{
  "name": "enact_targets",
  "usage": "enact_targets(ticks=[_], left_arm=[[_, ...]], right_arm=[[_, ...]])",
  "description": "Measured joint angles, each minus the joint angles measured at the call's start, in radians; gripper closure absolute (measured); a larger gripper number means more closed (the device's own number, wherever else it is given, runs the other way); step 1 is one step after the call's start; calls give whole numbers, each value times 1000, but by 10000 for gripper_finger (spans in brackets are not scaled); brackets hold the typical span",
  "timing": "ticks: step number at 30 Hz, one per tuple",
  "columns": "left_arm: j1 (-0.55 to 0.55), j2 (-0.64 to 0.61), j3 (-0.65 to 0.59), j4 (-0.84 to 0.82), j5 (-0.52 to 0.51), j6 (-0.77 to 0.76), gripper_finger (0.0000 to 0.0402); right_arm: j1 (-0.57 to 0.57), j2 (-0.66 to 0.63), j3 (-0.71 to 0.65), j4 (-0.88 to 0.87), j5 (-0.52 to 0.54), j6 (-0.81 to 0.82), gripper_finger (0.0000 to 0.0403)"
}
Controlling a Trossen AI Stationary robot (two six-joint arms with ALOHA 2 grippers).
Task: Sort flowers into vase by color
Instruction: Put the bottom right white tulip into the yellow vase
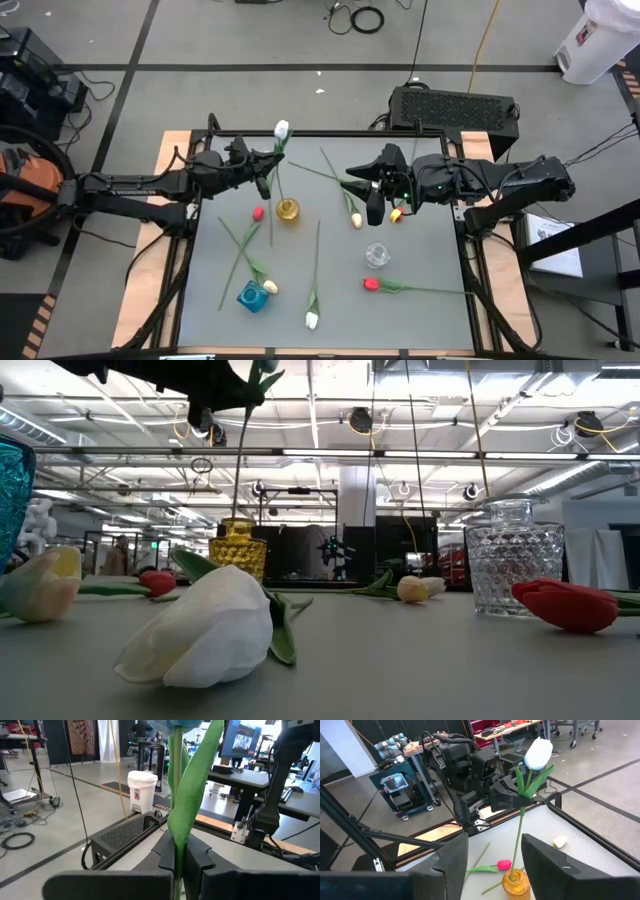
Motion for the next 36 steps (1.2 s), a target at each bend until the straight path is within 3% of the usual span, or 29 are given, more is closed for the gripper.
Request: enact_targets(ticks=[36], left_arm=[[0, 97, 0, 28, 26, -37, 392]], right_arm=[[0, 0, 0, 0, -1, 0, 227]])
